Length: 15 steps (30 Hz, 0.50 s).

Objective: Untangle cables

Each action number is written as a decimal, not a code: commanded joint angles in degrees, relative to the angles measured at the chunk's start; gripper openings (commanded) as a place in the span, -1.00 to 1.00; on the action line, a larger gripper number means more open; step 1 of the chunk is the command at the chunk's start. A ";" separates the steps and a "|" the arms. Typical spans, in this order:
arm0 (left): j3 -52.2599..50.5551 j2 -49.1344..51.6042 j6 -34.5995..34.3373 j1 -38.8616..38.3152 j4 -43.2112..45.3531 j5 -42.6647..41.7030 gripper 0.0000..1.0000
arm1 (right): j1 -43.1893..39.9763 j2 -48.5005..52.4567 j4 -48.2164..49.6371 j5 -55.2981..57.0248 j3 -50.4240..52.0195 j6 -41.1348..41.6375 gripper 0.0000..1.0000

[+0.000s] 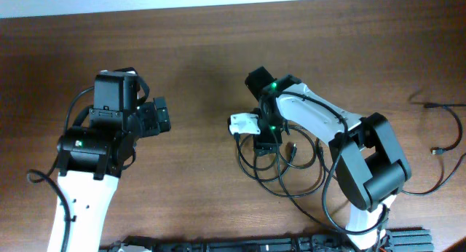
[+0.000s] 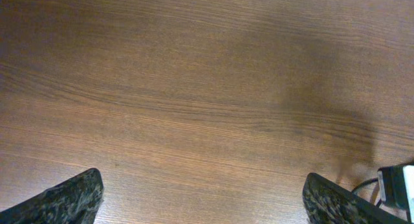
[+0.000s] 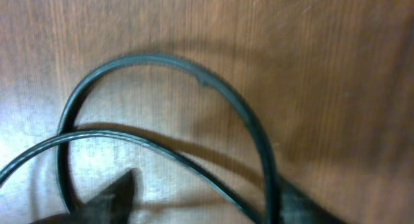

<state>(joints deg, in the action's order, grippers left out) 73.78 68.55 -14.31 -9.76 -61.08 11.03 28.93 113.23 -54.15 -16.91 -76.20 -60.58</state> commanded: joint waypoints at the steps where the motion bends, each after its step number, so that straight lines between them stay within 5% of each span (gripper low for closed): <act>1: 0.42 -0.76 0.28 0.35 -0.11 0.81 0.98 | 0.26 0.57 1.33 1.18 1.20 2.62 -0.92; 6: 0.42 -0.76 0.26 0.35 -0.11 0.81 0.98 | 0.26 -0.94 -1.29 9.81 -5.99 11.65 -0.92; 15: 0.42 -0.76 0.28 0.35 -0.11 0.81 0.98 | 0.26 -8.15 -4.33 9.73 -50.86 20.85 -0.92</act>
<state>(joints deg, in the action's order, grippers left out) 73.78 68.55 -14.31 -9.76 -61.17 11.03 28.93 106.91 -59.64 -7.33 -117.93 -41.76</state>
